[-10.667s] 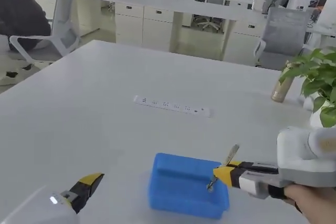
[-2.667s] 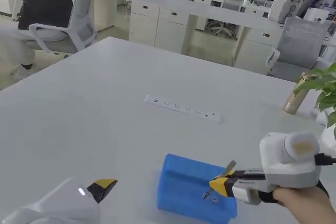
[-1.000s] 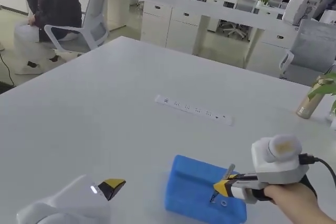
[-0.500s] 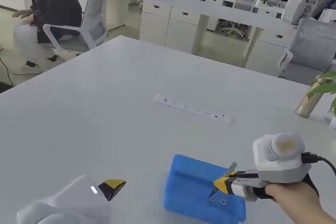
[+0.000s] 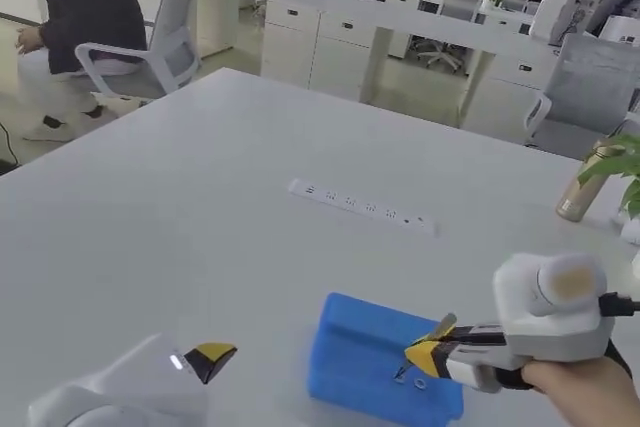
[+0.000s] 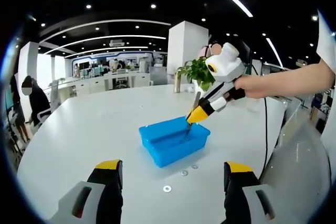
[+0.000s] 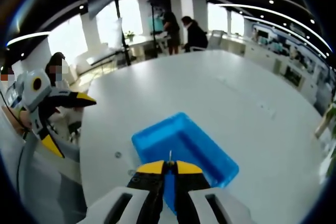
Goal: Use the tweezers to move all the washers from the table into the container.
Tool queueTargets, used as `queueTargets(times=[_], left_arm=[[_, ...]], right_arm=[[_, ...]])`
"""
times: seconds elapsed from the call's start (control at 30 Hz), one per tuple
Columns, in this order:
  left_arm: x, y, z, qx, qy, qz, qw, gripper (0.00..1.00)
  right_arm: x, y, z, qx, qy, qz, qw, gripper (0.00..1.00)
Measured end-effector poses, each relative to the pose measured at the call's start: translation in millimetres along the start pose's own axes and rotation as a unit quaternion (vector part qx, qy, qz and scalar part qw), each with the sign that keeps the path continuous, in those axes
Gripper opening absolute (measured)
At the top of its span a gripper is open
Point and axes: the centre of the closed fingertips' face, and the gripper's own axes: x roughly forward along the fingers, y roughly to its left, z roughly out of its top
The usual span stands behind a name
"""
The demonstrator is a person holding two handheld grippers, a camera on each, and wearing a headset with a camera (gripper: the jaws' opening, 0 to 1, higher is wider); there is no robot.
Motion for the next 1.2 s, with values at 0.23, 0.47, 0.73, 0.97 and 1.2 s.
queueTargets(times=[0.23, 0.47, 0.73, 0.97, 1.2], left_arm=[[0.4, -2.3, -0.7, 0.004, 0.004, -0.004, 1.0000, 0.80], [0.9, -3.3, -1.2, 0.005, 0.005, -0.006, 1.0000, 0.80], [1.5, -3.5, -2.4, 0.005, 0.006, -0.007, 0.9999, 0.79], [2.1, -4.4, -2.8, 0.004, 0.007, -0.009, 0.9999, 0.79], [2.6, -5.5, -4.5, 0.007, 0.013, -0.011, 0.9998, 0.79]], right_arm=[[-13.4, 16.0, 10.6, -0.002, -0.020, 0.015, 0.9997, 0.02], [-10.2, 37.3, 3.9, -0.010, -0.006, 0.041, 0.9991, 0.02], [5.5, 45.9, -17.2, -0.006, 0.024, 0.058, 0.9980, 0.03], [18.1, 46.2, -34.0, 0.001, 0.046, 0.067, 0.9967, 0.03], [26.0, 47.9, -44.2, 0.006, 0.059, 0.075, 0.9954, 0.03]])
